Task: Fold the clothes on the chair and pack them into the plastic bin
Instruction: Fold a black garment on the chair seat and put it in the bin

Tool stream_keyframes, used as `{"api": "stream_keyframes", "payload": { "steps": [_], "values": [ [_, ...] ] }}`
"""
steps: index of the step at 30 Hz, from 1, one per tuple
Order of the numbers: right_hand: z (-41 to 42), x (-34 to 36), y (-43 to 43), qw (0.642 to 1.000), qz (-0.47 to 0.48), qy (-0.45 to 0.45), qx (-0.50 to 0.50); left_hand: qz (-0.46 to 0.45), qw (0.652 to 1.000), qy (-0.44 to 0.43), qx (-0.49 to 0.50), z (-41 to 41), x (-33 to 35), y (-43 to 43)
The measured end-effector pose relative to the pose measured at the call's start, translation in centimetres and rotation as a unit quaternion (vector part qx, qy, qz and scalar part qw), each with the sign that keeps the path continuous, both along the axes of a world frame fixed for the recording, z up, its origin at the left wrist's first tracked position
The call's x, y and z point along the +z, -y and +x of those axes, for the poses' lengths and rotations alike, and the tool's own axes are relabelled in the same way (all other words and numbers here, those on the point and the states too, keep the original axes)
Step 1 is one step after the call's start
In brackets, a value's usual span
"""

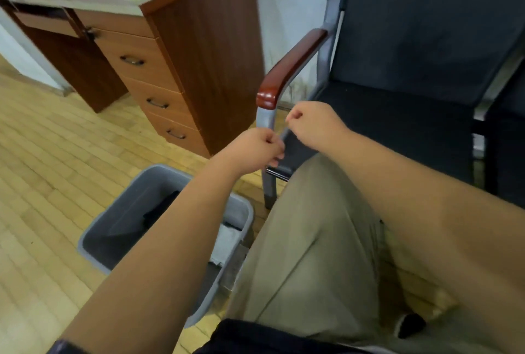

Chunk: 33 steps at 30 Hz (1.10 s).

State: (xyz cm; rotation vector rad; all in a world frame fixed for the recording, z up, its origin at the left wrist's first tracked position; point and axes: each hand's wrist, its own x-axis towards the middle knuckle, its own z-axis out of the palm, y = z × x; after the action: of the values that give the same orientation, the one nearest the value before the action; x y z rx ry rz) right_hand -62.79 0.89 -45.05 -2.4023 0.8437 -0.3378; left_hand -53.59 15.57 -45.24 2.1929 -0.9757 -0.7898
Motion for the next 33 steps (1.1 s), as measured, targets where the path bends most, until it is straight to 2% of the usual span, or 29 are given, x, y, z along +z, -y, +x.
{"api": "stream_keyframes", "payload": {
  "steps": [4,10,14,18,20,24,28,33],
  "values": [
    [-7.8,2.8,5.6,0.998,-0.011,0.013,-0.063,-0.030,0.998,-0.010,-0.056,-4.3,3.4,7.2],
    [-20.2,4.4,12.2,0.981,0.023,0.038,-0.187,-0.100,0.978,-0.018,-0.180,-13.3,9.2,16.9],
    [-27.0,4.0,14.5,0.962,0.056,0.066,-0.260,-0.083,0.963,-0.012,-0.256,-18.3,9.5,22.3],
    [-31.7,0.7,15.7,0.933,0.086,0.116,-0.330,-0.044,0.946,0.006,-0.321,-22.8,7.7,26.2],
    [-33.4,-0.4,16.3,0.927,0.086,0.110,-0.349,-0.033,0.936,0.007,-0.349,-24.7,6.3,27.8],
    [-36.3,-1.1,18.6,0.920,0.072,0.039,-0.384,-0.035,0.929,-0.026,-0.368,-27.9,2.5,30.5],
    [-39.4,-3.3,21.2,0.901,0.100,-0.135,-0.401,-0.020,0.940,-0.062,-0.334,-30.3,-2.6,31.9],
    [-42.5,-7.0,23.5,0.830,0.168,-0.368,-0.383,0.019,0.903,-0.012,-0.428,-32.9,-5.1,32.5]
  ]
}}
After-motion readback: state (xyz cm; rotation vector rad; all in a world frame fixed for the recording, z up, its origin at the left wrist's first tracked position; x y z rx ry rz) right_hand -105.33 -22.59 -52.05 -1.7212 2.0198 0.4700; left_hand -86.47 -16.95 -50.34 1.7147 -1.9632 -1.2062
